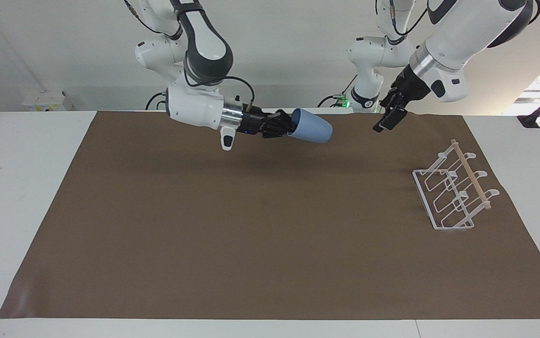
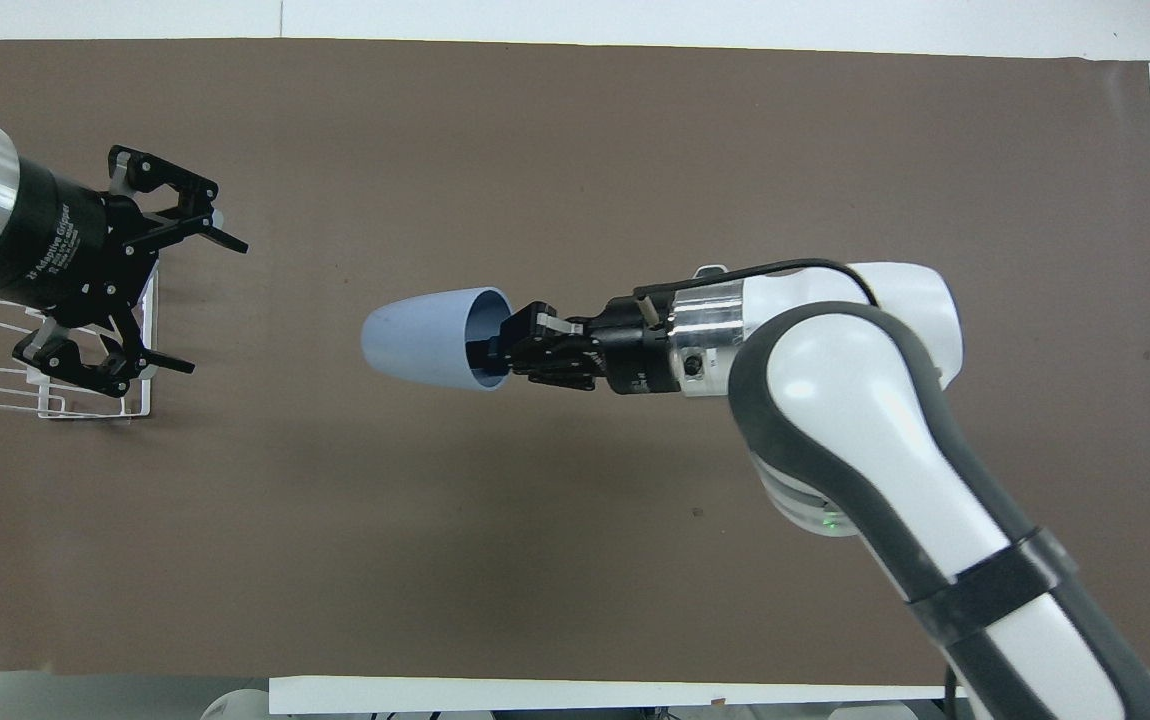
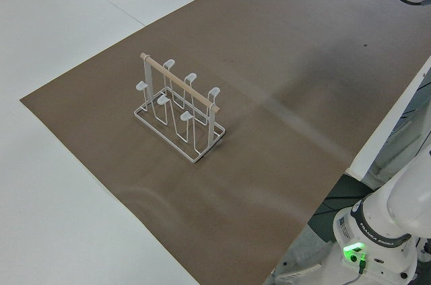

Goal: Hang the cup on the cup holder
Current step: 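Lift the cup with the right gripper while the left gripper approaches, then grasp the cup rim with the left gripper from the right gripper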

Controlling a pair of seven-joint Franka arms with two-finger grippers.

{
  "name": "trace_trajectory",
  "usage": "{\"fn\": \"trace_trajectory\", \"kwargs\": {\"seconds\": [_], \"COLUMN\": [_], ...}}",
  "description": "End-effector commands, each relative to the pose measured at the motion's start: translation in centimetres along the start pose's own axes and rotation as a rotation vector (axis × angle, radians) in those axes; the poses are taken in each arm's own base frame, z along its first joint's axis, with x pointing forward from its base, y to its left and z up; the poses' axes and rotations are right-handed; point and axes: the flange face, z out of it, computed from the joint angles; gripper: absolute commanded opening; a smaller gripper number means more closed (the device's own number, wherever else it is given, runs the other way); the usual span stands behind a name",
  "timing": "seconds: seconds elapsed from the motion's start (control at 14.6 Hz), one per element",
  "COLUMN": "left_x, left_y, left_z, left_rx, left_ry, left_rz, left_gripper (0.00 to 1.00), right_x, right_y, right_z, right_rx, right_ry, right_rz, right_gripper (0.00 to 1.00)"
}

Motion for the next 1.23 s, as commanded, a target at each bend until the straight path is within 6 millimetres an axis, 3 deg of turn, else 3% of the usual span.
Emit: {"fn": "trace_trajectory", "kwargs": {"seconds": [0.0,0.07,0.34,0.62,1.17], "left_x": [-3.0,-4.2,-7.5,-7.9,-9.1], "left_y": [0.0,0.0,-1.6,-1.3,-0.4], "left_z": [-0.4,1.3,4.0,5.4,10.0], "left_rx": [-0.026,-0.036,-0.058,-0.043,-0.066], "left_ry": [-0.048,-0.046,-0.058,-0.099,-0.101], "left_rz": [-0.114,-0.103,-0.131,-0.193,-0.222], "left_gripper": [1.0,1.0,1.0,1.0,1.0], "right_x": [-0.2,-0.4,-1.0,-1.0,-0.9], "right_y": [0.0,0.0,-0.5,-0.5,-0.8], "right_z": [-0.1,0.5,1.2,1.2,1.1], "right_rx": [0.042,0.038,0.079,0.079,0.086], "right_ry": [0.01,0.019,0.022,0.021,0.023], "right_rz": [0.047,0.046,0.076,0.076,0.074], "right_gripper": [0.0,0.0,0.0,0.0,0.0]}}
